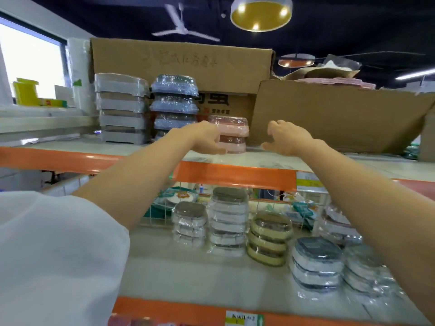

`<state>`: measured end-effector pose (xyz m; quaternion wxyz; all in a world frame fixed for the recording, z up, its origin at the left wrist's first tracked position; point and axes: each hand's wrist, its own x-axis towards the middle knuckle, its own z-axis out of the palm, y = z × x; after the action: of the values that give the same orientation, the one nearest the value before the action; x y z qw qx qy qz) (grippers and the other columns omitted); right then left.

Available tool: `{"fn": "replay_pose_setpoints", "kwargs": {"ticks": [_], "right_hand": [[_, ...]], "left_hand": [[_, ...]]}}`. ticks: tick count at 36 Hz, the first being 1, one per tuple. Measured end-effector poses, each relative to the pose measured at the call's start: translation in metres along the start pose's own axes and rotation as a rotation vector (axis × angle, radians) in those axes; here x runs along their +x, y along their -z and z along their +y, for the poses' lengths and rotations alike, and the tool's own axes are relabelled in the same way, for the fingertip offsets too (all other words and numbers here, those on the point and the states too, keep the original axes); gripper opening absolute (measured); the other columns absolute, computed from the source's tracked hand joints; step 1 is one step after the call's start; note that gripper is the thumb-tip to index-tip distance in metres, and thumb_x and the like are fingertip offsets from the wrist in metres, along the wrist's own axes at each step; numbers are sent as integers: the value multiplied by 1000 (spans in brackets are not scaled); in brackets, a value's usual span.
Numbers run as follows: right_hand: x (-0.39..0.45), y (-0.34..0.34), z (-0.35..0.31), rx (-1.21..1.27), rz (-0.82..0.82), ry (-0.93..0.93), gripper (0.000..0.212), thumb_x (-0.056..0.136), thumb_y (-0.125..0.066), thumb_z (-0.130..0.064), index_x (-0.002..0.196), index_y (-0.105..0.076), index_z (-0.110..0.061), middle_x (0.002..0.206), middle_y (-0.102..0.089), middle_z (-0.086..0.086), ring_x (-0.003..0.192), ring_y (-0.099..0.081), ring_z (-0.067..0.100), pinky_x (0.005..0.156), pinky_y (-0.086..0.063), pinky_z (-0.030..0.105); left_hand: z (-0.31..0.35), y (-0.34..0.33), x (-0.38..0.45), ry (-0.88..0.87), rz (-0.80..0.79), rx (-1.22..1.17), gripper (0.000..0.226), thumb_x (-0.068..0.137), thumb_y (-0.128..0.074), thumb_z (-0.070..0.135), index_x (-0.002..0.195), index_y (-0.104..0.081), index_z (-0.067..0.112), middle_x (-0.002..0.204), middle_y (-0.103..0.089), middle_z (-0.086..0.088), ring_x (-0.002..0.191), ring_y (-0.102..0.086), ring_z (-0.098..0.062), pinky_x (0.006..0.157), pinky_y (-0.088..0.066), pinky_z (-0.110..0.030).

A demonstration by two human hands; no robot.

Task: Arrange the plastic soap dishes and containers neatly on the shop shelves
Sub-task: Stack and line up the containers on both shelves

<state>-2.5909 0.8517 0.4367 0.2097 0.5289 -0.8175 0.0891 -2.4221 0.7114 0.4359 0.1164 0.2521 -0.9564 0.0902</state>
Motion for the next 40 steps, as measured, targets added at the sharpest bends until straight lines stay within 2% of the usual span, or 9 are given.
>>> {"fn": "replay_pose_setpoints", "kwargs": {"ticks": [6,11,13,17,21,25,31,36,40], "right_hand": [[-30,18,-14,-19,23,13,45,95,-56,-36,128,-46,-7,130,-49,13,117,-50,32,95,-44,44],[-63,30,-31,8,56,-12,45,95,-53,-38,128,-46,-9,127,-50,12,115,-51,30,92,-44,41],[-78,32,-39,9,55,-5,45,95,-53,-39,128,-46,-10,127,-50,11,113,-52,29,92,-45,41],[-110,33,-56,14,50,32,46,96,-52,-40,130,-45,-11,127,-50,10,113,-52,29,92,-44,40],[-136,23,-74,20,10,48,45,94,-54,-39,128,-46,-11,126,-50,9,112,-52,28,91,-43,39],[-156,0,-91,54,-46,70,44,95,-53,-39,125,-46,-7,126,-50,10,113,-51,29,89,-43,37],[-166,-46,-109,88,-206,71,48,96,-51,-41,132,-42,-10,133,-47,8,117,-51,28,91,-44,37],[-162,-83,-120,127,-322,46,57,95,-53,-42,140,-38,-10,140,-45,10,122,-49,28,96,-44,40],[-155,-108,-121,214,-385,31,58,95,-55,-40,140,-38,-7,141,-44,12,123,-47,29,98,-43,38]], "left_hand": [[19,15,-22,-48,127,-1,38,94,-49,41,89,-59,4,94,-63,-16,76,-51,-24,69,-44,-36],[39,22,-53,-117,250,-63,37,92,-53,40,105,-57,5,98,-55,-6,88,-52,-24,80,-48,-39],[46,18,-67,-145,306,-108,34,91,-54,37,101,-58,4,98,-56,-8,86,-52,-24,77,-47,-36],[52,0,-99,-216,402,-117,38,89,-57,40,112,-55,9,103,-50,-3,92,-50,-20,74,-40,-30],[54,-26,-131,-272,459,-69,28,89,-57,37,101,-55,12,100,-52,-1,86,-49,-15,69,-40,-25],[45,-54,-155,-232,305,-14,34,90,-55,41,106,-55,12,106,-53,-3,89,-49,-15,71,-43,-29],[19,-95,-174,-95,57,15,42,89,-53,45,115,-54,12,120,-55,-9,109,-54,-28,82,-46,-37],[-1,-121,-182,-16,-104,-14,51,92,-50,49,128,-51,12,124,-55,-10,110,-54,-28,78,-42,-33],[-17,-140,-178,71,-216,-49,47,91,-52,47,122,-57,12,116,-58,-6,108,-55,-27,79,-46,-32]]}}
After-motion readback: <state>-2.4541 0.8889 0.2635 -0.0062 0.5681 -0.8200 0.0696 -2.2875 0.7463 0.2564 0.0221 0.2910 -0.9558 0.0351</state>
